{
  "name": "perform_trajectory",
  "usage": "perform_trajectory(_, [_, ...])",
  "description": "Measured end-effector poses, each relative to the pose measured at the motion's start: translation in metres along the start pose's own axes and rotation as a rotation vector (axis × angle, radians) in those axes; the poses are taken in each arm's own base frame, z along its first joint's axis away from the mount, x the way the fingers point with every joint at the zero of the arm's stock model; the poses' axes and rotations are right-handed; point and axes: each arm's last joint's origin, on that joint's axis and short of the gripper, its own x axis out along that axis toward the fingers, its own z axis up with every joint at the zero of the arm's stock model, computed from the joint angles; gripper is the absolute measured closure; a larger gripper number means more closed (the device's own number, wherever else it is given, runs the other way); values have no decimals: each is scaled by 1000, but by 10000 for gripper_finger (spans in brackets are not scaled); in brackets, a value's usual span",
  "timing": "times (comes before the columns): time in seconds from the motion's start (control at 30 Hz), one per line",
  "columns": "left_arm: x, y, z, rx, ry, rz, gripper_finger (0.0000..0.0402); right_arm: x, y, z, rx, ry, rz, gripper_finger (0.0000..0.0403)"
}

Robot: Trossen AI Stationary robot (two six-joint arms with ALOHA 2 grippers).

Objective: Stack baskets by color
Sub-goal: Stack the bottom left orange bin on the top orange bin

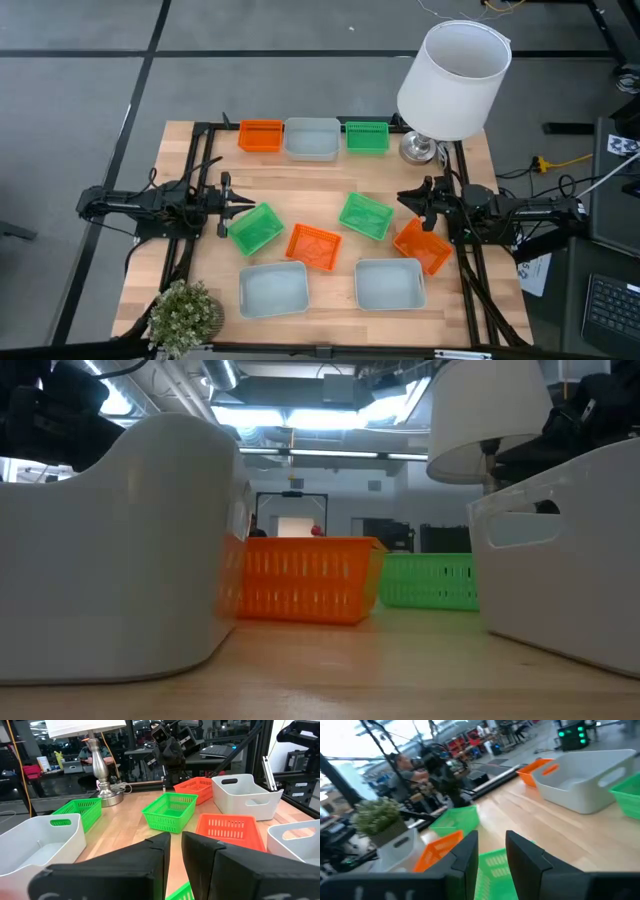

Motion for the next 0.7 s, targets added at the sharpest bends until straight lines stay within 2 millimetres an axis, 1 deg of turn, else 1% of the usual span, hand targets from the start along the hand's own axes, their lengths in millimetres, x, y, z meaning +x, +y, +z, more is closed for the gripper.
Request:
perform_trajectory(0.2, [0,0,0,0,0,0,360,0,-2,-3,-4,31,-15,304])
perform_trajectory(0.33, [0,0,0,0,0,0,360,0,0,-6,-7,93,61,304])
perform_trajectory(0.43, [0,0,0,0,0,0,360,0,0,-7,-18,107,71,304])
perform_trajectory(0.57, [0,0,0,0,0,0,360,1,1,-8,-74,135,108,304])
perform_trajectory(0.7, [0,0,0,0,0,0,360,1,1,-8,-89,129,112,304])
